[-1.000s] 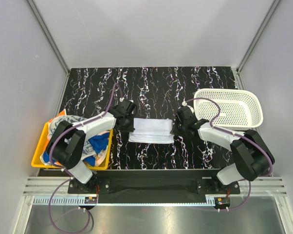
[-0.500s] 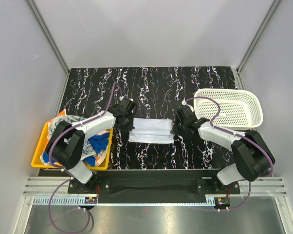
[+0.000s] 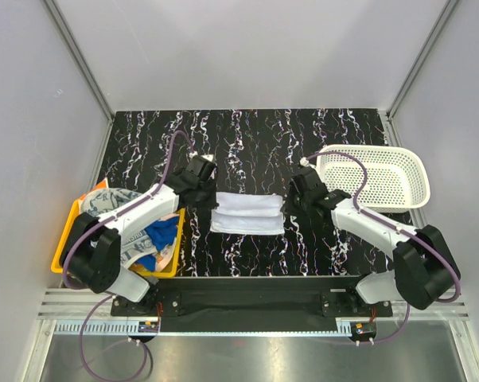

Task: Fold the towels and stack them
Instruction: Fold the towel

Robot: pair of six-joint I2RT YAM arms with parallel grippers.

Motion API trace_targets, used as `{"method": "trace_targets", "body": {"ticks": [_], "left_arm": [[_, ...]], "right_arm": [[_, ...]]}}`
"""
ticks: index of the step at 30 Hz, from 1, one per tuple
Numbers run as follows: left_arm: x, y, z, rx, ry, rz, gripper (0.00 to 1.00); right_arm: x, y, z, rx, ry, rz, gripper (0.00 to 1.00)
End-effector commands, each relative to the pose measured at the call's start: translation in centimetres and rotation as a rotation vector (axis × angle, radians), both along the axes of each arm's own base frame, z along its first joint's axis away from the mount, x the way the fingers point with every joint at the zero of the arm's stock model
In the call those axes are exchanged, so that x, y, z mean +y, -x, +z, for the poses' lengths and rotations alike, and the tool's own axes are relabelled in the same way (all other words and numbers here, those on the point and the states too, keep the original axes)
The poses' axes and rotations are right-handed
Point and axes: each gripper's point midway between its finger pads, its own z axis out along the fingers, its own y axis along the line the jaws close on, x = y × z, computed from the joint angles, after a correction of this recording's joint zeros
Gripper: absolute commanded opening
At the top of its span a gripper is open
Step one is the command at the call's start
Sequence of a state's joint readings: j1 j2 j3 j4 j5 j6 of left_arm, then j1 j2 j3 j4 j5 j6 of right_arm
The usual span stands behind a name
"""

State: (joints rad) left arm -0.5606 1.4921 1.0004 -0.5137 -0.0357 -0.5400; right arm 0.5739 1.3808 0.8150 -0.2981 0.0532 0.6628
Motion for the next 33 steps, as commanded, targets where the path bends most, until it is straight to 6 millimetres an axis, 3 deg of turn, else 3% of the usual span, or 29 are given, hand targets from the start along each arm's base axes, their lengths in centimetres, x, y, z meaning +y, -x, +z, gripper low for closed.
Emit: {"method": "trace_targets", "body": {"ticks": [1,4,12,18,23,27,33], "left_arm": [[-1.0,0.1,2.4,-0.038,0.091,-0.008,0.00],[-1.0,0.7,2.4,-0.033,0.110,-0.010,0.00],[-0.7,2.7,-0.3,0.017,0.119,-0.007,0.00],[-0.8,3.9,-2.1,0.047,0.118,-0.006,0.00],[-0.9,4.5,-3.3,0.069,0.105,-0.011,0.00],[-0.8,4.1,-2.3,0.051,0.095,-0.015,0.00],[-0.8,3.5,0.8,-0.002,0.099,-0.024,0.00]], "right_arm": [[0.0,-0.3,2.7,-0.061,-0.005,0.001,0.00],[0.0,0.0,2.7,-0.056,-0.017,0.007,0.00],[0.0,1.5,1.2,-0.016,-0.039,0.017,0.00],[-0.4,3.1,-1.5,0.037,-0.041,0.022,0.00],[-0.6,3.4,-2.6,0.054,-0.031,0.022,0.00],[-0.7,2.8,-1.4,0.031,-0.018,0.018,0.00],[-1.2,2.2,1.5,-0.024,0.000,0.013,0.00]]}}
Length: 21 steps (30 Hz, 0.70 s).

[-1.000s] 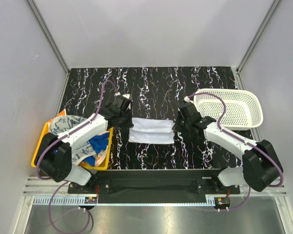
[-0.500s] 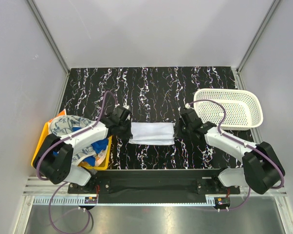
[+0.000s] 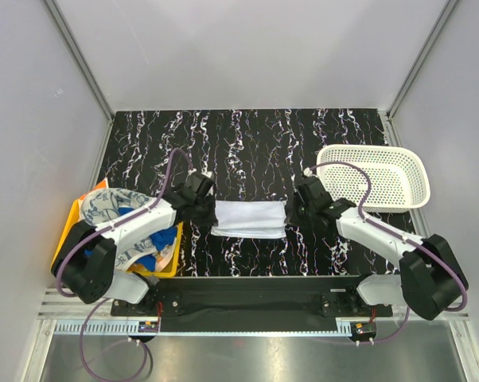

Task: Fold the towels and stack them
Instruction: Fold the towel

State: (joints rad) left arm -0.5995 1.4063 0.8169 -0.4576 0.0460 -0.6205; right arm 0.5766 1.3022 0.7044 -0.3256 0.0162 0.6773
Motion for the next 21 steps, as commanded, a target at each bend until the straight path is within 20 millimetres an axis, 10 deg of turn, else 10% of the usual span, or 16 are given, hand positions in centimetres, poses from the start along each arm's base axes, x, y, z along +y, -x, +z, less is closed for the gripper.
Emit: {"method": "trace_targets", "body": {"ticks": [1,21], "left_arm": [[-0.5,-1.4,3.8,-0.101,0.034,-0.008,0.00],[0.0,2.9,-3.9,0.065,0.047,0.001,0.00]], "right_arm": [[0.2,-1.2,3.8,-0.101,-0.007,0.000,0.00],[0.1,4.0,-4.1,0.075,-0.095,-0.013,0.00]]}}
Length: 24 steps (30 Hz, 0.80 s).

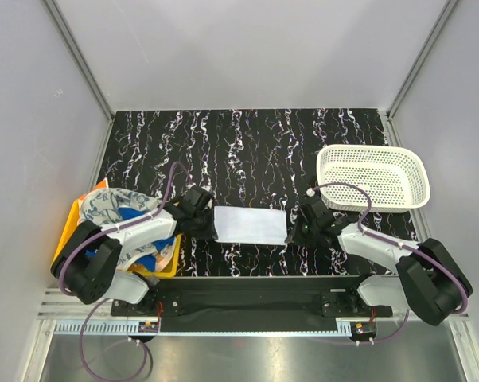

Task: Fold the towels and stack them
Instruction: Fold the towel

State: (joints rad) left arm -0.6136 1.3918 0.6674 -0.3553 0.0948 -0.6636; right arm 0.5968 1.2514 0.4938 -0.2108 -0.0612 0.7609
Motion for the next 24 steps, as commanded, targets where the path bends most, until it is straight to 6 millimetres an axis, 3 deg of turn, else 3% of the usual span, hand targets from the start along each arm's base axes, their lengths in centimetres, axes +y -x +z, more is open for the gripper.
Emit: {"method": "trace_targets", "body": {"ticks": [1,3,4,8,11,16,20,24], "left_arm": [[-0.3,0.1,-0.8,0.001,0.013,0.001,0.00],[-0.3,0.1,-0.8,0.003,0.010,0.003,0.04],[-0.2,0.2,-0.8,0.004,0.006,0.004,0.13],[0.2,0.0,0.0,-0.015,-0.011,0.006,0.35],[0.6,-0.5,1.5,-0.047,-0.033,0.003,0.43],[1.8,-1.7,4.7,-0.120,-0.099,0.010,0.47],[2.1,-2.7,6.8,-0.171,-0.122,0.009,0.48],[0.3,-3.8,8.5,-0.209,-0.063,-0.026,0.49]], "right_arm": [[0.5,-0.5,0.1,-0.025,-0.027,-0.016,0.01],[0.3,-0.5,0.3,-0.036,-0.025,-0.018,0.06],[0.2,-0.5,0.4,-0.038,-0.025,-0.021,0.14],[-0.1,-0.9,1.6,-0.070,-0.014,-0.028,0.26],[-0.6,-1.4,3.1,-0.107,0.007,-0.044,0.37],[-1.9,-2.8,5.0,-0.190,0.073,-0.067,0.56],[-1.1,-4.5,5.2,-0.216,0.096,-0.040,0.58],[-0.4,-5.9,4.1,-0.213,0.130,-0.009,0.57]]}}
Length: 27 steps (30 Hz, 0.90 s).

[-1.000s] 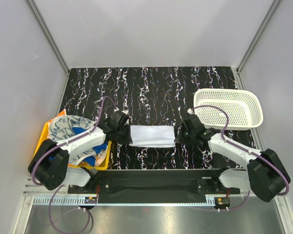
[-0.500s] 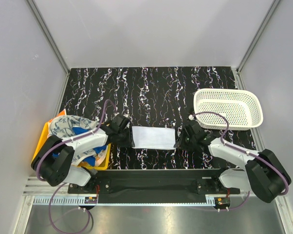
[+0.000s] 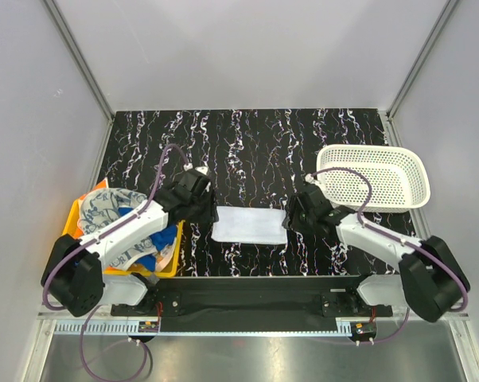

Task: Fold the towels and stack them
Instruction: Fold the towel, then neatly place the folded towel into the bin

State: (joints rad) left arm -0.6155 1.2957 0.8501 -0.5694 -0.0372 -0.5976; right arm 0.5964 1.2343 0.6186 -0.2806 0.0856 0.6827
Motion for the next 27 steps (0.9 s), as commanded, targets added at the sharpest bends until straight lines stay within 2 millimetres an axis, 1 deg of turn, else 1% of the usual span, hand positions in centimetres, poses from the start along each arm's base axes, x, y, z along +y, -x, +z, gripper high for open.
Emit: {"method": "trace_targets", "body": {"ticks": [1,4,5,7,8,9,11,12,13,16,19,22,23,27], "left_arm": [[-1.6,-1.7,2.6,-0.086,0.037,-0.053,0.49],[-3.1,-2.6,2.0,-0.088,0.042,-0.083,0.49],[-3.3,-2.7,1.0,-0.064,0.027,-0.085,0.49],[-3.5,-2.5,-0.5,-0.040,0.020,-0.077,0.46],[-3.2,-2.4,-1.5,-0.024,0.002,-0.062,0.45],[-2.6,-1.9,-3.2,0.004,-0.024,-0.049,0.44],[-1.8,-1.4,-4.9,0.027,-0.048,-0.006,0.43],[-1.8,-1.4,-5.4,0.024,-0.044,0.002,0.43],[-1.1,-0.7,-6.5,0.044,-0.061,0.020,0.43],[-0.6,-0.2,-7.6,0.060,-0.067,0.033,0.42],[-0.5,-0.1,-7.9,0.061,-0.067,0.034,0.41],[-0.5,0.1,-8.0,0.059,-0.064,0.030,0.41],[-0.4,0.2,-8.1,0.062,-0.064,0.027,0.40],[-0.6,0.6,-7.7,0.055,-0.036,0.023,0.40]], "right_arm": [[0.6,-2.3,0.1,-0.049,0.046,0.019,0.57],[1.2,-3.0,-0.5,-0.041,0.044,0.019,0.56],[1.3,-3.3,-0.5,-0.044,0.041,0.019,0.56],[1.6,-3.3,-1.2,-0.024,0.049,0.027,0.54],[1.7,-3.4,-1.4,-0.019,0.050,0.027,0.54],[1.9,-3.4,-1.6,-0.014,0.047,0.032,0.53],[2.2,-3.4,-1.9,-0.007,0.039,0.043,0.53],[2.4,-3.2,-2.0,-0.005,0.039,0.050,0.53],[2.5,-3.3,-2.3,0.001,0.044,0.052,0.53],[2.7,-3.0,-2.9,0.018,0.072,0.062,0.52],[2.9,-2.4,-3.8,0.042,0.088,0.068,0.50],[3.1,-1.8,-4.4,0.055,0.104,0.063,0.45],[3.2,-1.7,-4.4,0.061,0.106,0.064,0.43],[3.3,-1.2,-5.2,0.085,0.143,0.070,0.25]]}}
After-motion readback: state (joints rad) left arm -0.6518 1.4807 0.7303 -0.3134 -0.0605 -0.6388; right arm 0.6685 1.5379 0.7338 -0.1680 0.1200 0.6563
